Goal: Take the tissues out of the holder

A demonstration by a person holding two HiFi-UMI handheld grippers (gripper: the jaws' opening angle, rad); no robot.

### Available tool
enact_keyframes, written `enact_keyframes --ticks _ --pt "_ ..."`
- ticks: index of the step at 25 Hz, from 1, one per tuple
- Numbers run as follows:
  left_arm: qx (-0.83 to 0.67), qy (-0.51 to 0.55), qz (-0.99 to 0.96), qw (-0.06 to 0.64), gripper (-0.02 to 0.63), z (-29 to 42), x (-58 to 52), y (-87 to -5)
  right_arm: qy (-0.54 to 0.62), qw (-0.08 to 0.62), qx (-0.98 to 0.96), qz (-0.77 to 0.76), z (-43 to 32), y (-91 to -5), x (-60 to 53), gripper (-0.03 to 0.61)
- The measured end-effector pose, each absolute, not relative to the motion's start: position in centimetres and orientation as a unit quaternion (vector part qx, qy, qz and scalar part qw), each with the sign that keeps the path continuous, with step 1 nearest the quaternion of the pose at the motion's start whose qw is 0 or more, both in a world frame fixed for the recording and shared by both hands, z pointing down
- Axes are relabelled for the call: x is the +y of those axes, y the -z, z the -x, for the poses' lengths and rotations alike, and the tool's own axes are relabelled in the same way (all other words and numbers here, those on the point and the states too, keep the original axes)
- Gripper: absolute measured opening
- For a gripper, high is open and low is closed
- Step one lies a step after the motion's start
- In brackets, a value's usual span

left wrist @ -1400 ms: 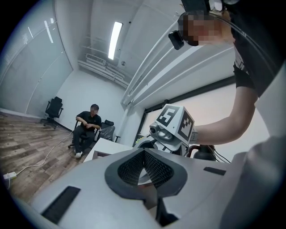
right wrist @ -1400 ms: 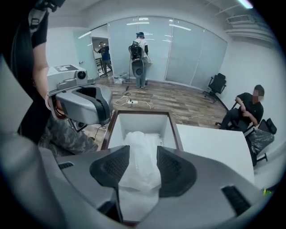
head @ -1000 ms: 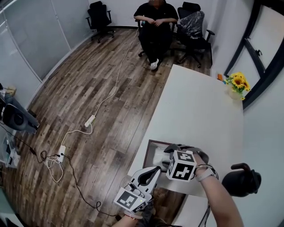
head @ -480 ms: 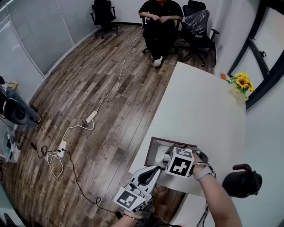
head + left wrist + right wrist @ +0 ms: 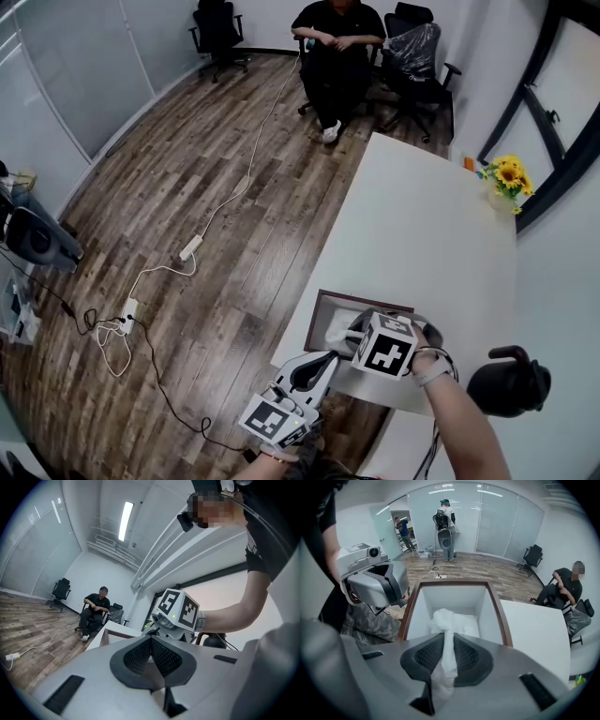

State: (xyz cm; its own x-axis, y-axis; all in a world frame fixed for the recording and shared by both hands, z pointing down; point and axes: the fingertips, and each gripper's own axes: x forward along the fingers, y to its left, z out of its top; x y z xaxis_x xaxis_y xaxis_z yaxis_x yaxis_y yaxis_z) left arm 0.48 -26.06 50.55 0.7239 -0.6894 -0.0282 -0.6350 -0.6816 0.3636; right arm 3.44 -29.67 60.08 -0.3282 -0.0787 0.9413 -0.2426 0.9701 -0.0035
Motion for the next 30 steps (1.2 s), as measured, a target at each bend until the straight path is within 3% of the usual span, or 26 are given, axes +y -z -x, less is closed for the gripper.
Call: enact_keyframes --ticks 30 --pt "-0.348 0.082 -0.922 0.149 0.008 -0.9 -26.3 -48.4 -0.079 0.438 -0.871 -0.207 -3.9 -51.5 -30.1 0.064"
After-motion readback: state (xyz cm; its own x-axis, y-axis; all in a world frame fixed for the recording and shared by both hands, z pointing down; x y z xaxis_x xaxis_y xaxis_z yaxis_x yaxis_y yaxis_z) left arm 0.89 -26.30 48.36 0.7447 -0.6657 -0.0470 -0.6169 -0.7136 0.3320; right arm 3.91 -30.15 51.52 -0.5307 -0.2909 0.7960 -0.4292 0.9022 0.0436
